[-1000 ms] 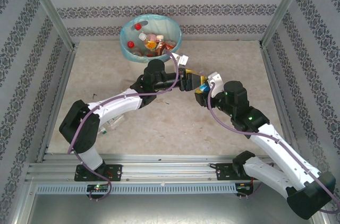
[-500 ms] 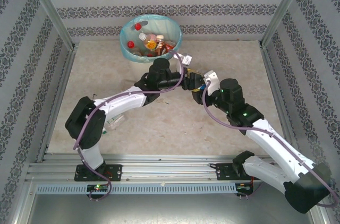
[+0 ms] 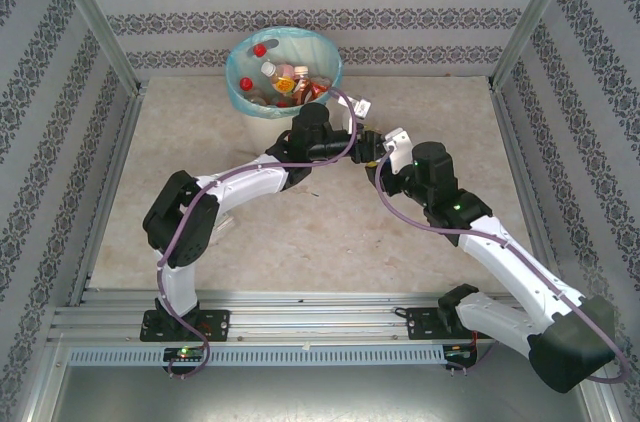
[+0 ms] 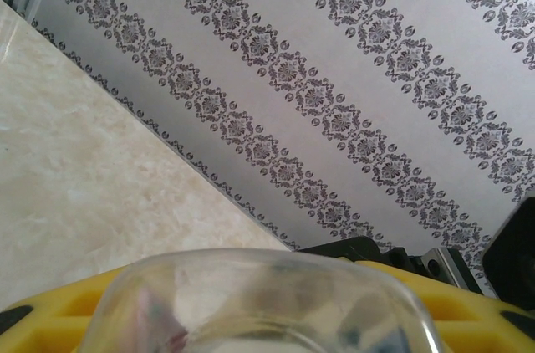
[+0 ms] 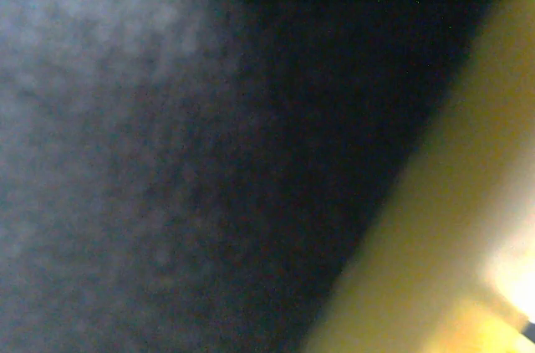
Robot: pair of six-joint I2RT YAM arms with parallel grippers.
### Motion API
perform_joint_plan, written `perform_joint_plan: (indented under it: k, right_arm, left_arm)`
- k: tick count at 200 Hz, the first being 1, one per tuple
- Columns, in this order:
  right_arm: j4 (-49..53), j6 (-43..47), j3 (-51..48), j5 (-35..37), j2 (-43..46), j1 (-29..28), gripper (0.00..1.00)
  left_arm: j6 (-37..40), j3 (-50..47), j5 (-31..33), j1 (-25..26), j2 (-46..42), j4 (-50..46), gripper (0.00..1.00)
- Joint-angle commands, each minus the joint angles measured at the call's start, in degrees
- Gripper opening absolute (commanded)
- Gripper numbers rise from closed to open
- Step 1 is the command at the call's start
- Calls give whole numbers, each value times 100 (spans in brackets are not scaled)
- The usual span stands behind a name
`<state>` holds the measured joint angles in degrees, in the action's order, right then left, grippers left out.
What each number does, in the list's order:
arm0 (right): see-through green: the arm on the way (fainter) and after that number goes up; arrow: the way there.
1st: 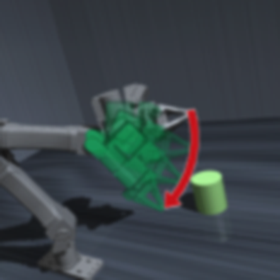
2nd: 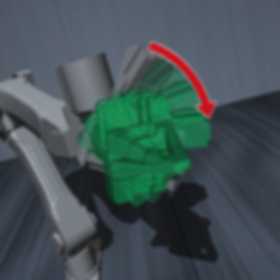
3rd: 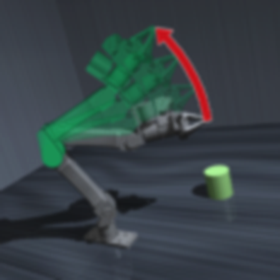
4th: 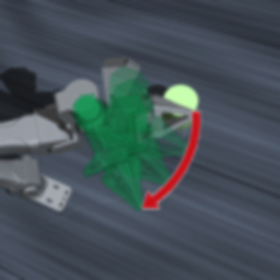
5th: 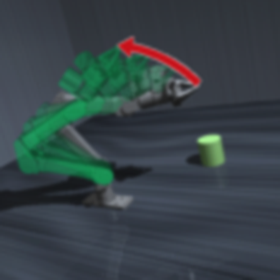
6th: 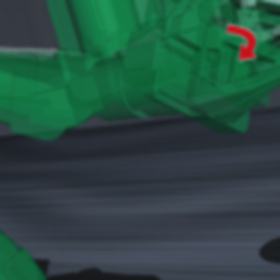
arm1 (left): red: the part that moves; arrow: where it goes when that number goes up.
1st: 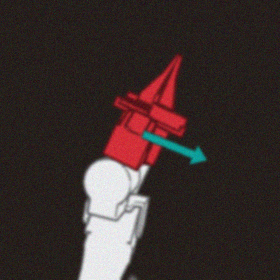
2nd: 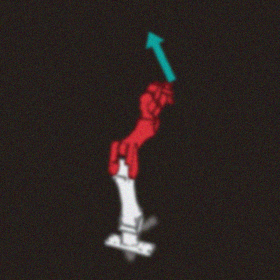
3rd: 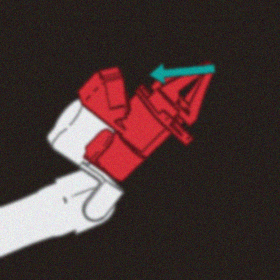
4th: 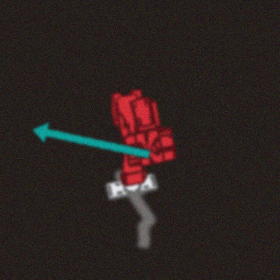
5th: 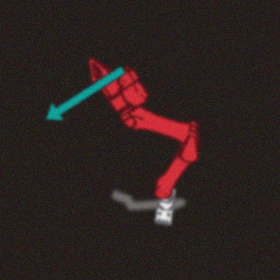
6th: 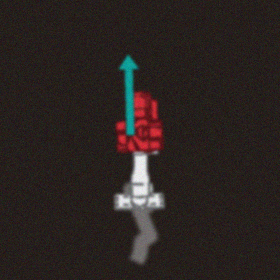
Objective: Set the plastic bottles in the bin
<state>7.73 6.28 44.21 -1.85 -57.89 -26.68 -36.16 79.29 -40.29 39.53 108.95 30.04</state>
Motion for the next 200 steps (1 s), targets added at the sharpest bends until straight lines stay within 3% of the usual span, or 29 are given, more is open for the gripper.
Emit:
perform_joint_plan:
  k: [1,29,85,118,178,200]
  right_arm:
    - [-433,127,176,-355,164,22,42]
    - [-325,72,185,-308,237,31,43]
    - [-286,-213,211,76,506,31,69]
    - [-431,-154,18,183,887,31,75]
    - [-705,-83,-223,387,1541,22,76]
    - [-783,-44,-324,475,1692,22,76]
  left_arm:
    - [-64,82,31,-103,119,251,49]
    - [-260,54,-20,-120,131,528,46]
    - [-893,102,26,-462,115,1067,36]
    - [-1565,231,94,-812,215,1703,28]
    - [-469,697,340,-877,-227,529,26]
    - [-518,883,193,-877,-260,406,26]
